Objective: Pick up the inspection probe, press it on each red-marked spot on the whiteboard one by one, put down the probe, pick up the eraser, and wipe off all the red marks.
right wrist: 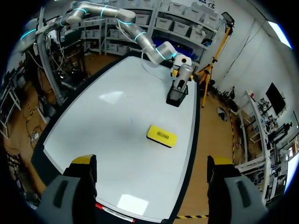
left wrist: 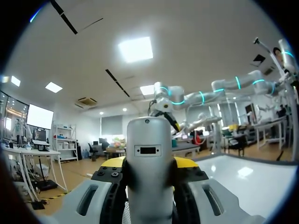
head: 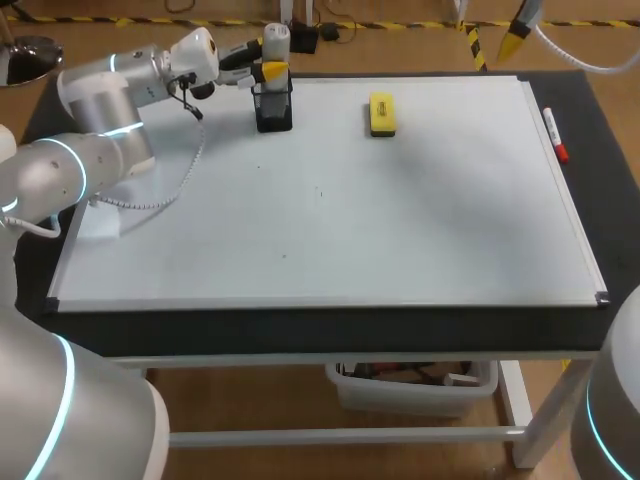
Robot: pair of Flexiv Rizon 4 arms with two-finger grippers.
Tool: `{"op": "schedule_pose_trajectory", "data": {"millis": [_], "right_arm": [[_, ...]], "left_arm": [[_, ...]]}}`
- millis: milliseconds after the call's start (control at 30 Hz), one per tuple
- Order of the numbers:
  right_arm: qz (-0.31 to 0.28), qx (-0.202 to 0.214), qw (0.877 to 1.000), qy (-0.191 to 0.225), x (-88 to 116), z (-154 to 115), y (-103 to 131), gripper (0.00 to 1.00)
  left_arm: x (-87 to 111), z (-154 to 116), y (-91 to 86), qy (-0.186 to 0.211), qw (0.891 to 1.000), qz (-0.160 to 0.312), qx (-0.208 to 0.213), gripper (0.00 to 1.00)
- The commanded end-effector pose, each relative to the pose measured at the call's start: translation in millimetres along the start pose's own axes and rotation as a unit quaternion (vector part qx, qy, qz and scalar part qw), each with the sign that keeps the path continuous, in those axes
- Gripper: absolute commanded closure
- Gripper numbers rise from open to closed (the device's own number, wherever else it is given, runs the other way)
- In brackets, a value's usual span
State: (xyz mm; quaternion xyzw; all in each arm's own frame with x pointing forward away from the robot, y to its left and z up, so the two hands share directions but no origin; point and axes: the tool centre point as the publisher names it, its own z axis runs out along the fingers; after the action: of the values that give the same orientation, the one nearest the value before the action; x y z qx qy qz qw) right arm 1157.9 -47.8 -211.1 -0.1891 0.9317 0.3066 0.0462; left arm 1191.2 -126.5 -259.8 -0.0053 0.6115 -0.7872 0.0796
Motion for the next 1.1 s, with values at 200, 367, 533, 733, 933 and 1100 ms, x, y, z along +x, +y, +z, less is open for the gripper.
{"op": "schedule_pose_trajectory", "data": {"millis": [200,367,533,733,933,1100], "right_arm": [[-0.001,0.001,1.000,0.003,-1.2,-1.6,-0.5,0.00],[-0.001,0.001,1.000,0.003,-1.2,-1.6,-0.5,0.00],[-0.001,0.001,1.000,0.003,-1.2,-1.6,-0.5,0.00],[-0.001,0.001,1.000,0.003,-1.2,-1.6,-0.5,0.00],[-0.001,0.001,1.000,0.003,-1.2,-1.6,-0.5,0.00],[-0.001,0.001,1.000,0.003,-1.2,-1.6,-0.5,0.00]], "left_arm": [[-9.3,-3.3,12.1,0.032,0.999,-0.005,0.003,1.00],[-9.8,-5.9,14.8,0.031,1.000,-0.005,0.003,1.00],[-10.7,-6.5,15.8,0.036,0.999,-0.004,0.006,1.00],[-13.4,-6.6,16.2,0.040,0.999,-0.001,0.010,1.00],[-15.5,-5.2,15.8,0.040,0.999,0.000,0.015,1.00],[-16.3,-4.0,16.7,0.042,0.999,-0.001,0.016,1.00]]}}
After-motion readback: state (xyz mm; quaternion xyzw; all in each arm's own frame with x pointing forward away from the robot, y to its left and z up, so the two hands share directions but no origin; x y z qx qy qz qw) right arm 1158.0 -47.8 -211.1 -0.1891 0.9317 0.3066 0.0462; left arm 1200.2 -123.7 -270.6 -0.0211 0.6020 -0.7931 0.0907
